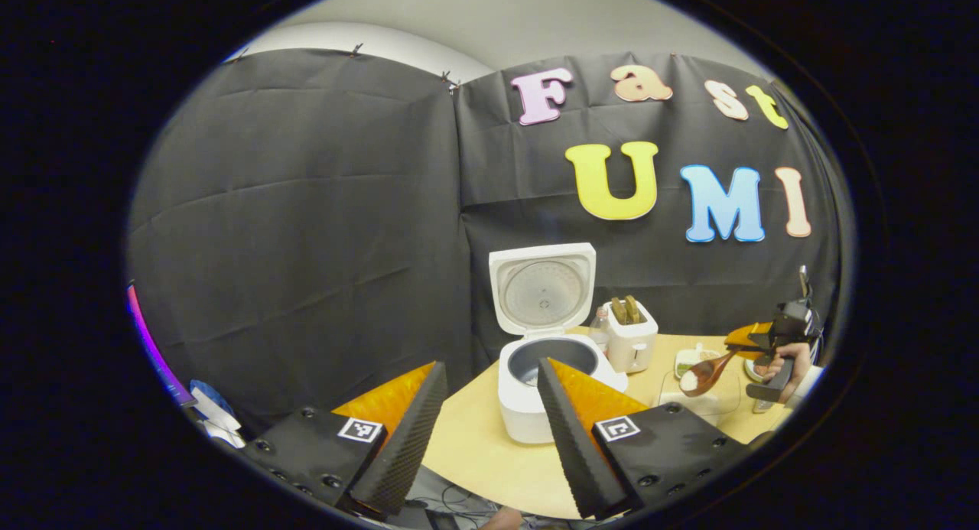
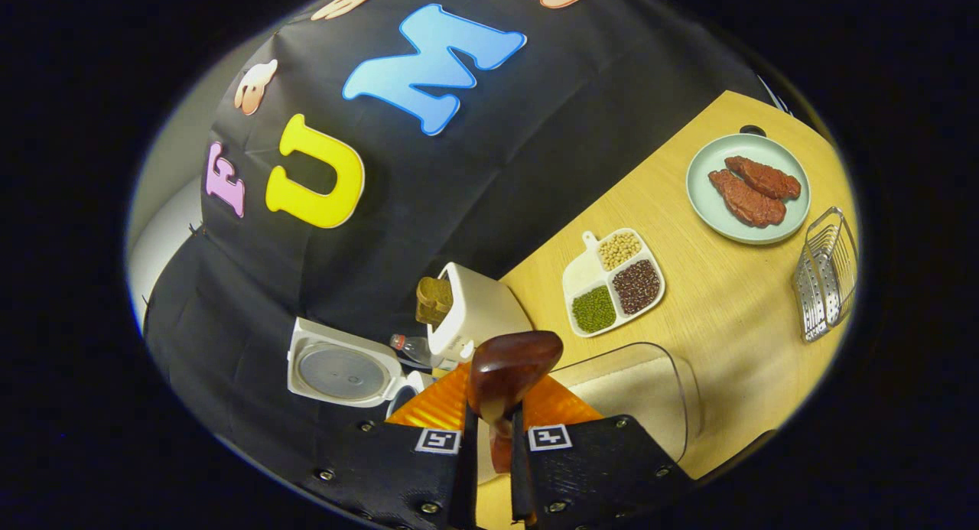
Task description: Close the left gripper, press the button to open the rice cooker; take a wooden spoon from the chopstick holder with the right hand, scoop a spoonful of rice and pour it into the rice cooker, then put the wooden spoon back into the chopstick holder.
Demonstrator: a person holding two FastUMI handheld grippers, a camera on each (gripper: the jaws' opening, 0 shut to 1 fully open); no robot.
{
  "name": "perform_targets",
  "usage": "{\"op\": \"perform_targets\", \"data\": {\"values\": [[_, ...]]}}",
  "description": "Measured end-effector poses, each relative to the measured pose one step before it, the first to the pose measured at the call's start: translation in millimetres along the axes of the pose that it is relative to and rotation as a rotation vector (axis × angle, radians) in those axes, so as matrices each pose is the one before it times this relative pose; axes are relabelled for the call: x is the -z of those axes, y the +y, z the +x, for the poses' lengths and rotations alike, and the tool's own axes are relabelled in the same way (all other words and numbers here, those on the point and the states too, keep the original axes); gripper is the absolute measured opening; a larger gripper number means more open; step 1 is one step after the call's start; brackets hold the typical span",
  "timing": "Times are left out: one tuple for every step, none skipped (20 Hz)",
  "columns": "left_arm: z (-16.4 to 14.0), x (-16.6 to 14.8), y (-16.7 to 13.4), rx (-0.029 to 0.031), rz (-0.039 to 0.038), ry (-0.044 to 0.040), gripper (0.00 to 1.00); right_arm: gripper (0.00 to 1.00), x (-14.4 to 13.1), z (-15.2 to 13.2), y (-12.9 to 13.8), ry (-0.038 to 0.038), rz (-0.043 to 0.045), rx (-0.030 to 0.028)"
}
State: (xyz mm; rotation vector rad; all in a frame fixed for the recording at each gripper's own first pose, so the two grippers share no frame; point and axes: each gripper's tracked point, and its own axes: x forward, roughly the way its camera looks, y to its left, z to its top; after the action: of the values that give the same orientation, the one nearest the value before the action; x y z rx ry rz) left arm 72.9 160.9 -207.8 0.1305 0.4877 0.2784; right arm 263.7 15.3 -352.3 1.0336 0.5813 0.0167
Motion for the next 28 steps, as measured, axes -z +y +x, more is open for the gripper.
{"op": "perform_targets", "data": {"values": [[0.04, -0.70, -0.04, 0.00176, 0.00036, -0.00051, 0.86, 0.18, -0.63, -2.16, 9.82, -0.00034, 0.00551, -0.01721], [0.13, 0.08, 0.87, 0.00091, 0.00008, -0.00066, 0.86, 0.18, -0.38, -0.57, 11.90, 0.00088, 0.00399, -0.01664], [0.52, -0.72, 0.81, -0.00155, -0.00081, -0.00088, 0.86, 0.18, 2.26, 0.28, 12.05, 0.00124, -0.00219, -0.01685], [-2.35, 0.52, 1.99, -0.00282, -0.00210, 0.00031, 0.85, 0.18, 2.71, 2.32, 15.97, -0.00172, -0.00506, -0.02246], [-0.17, -1.06, 1.79, -0.00298, -0.00412, -0.00200, 0.85, 0.18, 2.84, 3.80, 13.86, 0.00392, -0.00682, -0.02177], [-1.31, 0.35, 3.47, -0.00439, -0.00138, -0.00082, 0.85, 0.17, 6.07, 4.87, 17.20, 0.00704, -0.00582, -0.02861], [-0.69, -0.62, 3.30, -0.00613, -0.00010, -0.00172, 0.85, 0.17, 4.61, 6.87, 12.78, 0.00755, -0.00311, -0.02070], [-1.43, -0.35, 3.01, -0.00629, 0.00021, -0.00172, 0.85, 0.18, 5.48, 9.22, 14.39, 0.01249, -0.00449, -0.02032], [-0.26, -0.34, 3.68, -0.00796, -0.00060, 0.00072, 0.85, 0.18, 6.98, 11.18, 14.06, 0.00960, -0.00556, -0.01700], [0.05, -0.35, 2.14, -0.00460, -0.00415, 0.00058, 0.85, 0.17, 4.82, 8.74, 10.11, 0.00978, -0.00905, -0.01055], [-0.75, -0.33, 3.56, -0.00582, -0.00255, 0.00021, 0.86, 0.17, 7.91, 15.05, 10.45, 0.00901, -0.01494, -0.00769], [-0.29, 1.37, 3.76, -0.00714, -0.00051, -0.00142, 0.86, 0.18, 7.06, 13.08, 9.43, 0.01323, -0.01811, -0.00461], [0.51, 0.17, 3.60, -0.00747, 0.00115, -0.00043, 0.85, 0.18, 6.98, 13.60, 10.31, 0.00933, -0.02606, -0.00634], [0.30, 1.31, 4.00, -0.00678, -0.00132, 0.00250, 0.87, 0.17, 5.42, 12.92, 9.21, 0.01114, -0.03278, -0.00441], [0.08, 1.21, 1.88, -0.00559, -0.00469, 0.00644, 0.87, 0.17, 9.39, 16.37, 10.36, 0.01214, -0.05279, -0.00126], [-1.28, 3.86, 3.65, -0.00642, -0.00748, 0.00474, 0.85, 0.17, 6.48, 13.57, 5.85, 0.01055, -0.05339, 0.00269], [0.26, 0.59, 2.84, -0.00780, -0.00625, 0.00468, 0.85, 0.17, 10.31, 17.05, 6.03, 0.01849, -0.06244, 0.00353], [-0.27, 2.43, 3.40, -0.00747, -0.00449, 0.00437, 0.86, 0.17, 11.96, 16.73, 4.77, 0.02113, -0.06716, 0.00638], [1.59, 1.12, 4.03, -0.00663, -0.00112, 0.00413, 0.87, 0.17, 8.80, 14.87, 5.03, 0.01437, -0.06248, 0.00489], [0.15, 0.46, 2.90, -0.00646, -0.00032, -0.00103, 0.86, 0.17, 9.09, 11.97, 5.20, 0.02260, -0.06410, 0.00119], [0.40, 0.63, 3.85, -0.00864, -0.00024, -0.00127, 0.85, 0.17, 10.35, 4.40, 6.08, 0.01872, -0.05490, 0.00589], [1.13, 0.28, 5.00, -0.00867, -0.00414, -0.00192, 0.85, 0.17, 7.53, 5.53, 5.62, 0.01653, -0.05848, 0.00259], [0.77, 1.03, 5.94, -0.00716, -0.00899, 0.00056, 0.85, 0.17, 6.65, 5.18, 3.62, 0.01502, -0.06262, 0.00449], [0.84, 0.66, 5.61, -0.00735, -0.01152, 0.00028, 0.85, 0.17, 3.68, 6.01, 3.32, 0.00516, -0.06530, 0.00727], [-1.11, 2.93, 4.89, -0.00635, -0.01079, 0.00271, 0.85, 0.17, 4.30, 4.76, 5.67, 0.00624, -0.06138, 0.00437], [-0.45, 2.89, 3.43, -0.00483, -0.00872, 0.00388, 0.85, 0.17, 1.30, 1.12, 4.78, -0.00074, -0.05833, 0.00103], [-0.39, 0.94, 4.18, -0.00382, -0.00652, 0.00114, 0.85, 0.18, 1.34, -0.74, 2.27, 0.00174, -0.05431, 0.00185], [0.29, 0.61, 1.86, -0.00385, -0.00202, -0.00058, 0.85, 0.18, -1.92, -2.84, 3.04, -0.01028, -0.04936, 0.00366]]}}
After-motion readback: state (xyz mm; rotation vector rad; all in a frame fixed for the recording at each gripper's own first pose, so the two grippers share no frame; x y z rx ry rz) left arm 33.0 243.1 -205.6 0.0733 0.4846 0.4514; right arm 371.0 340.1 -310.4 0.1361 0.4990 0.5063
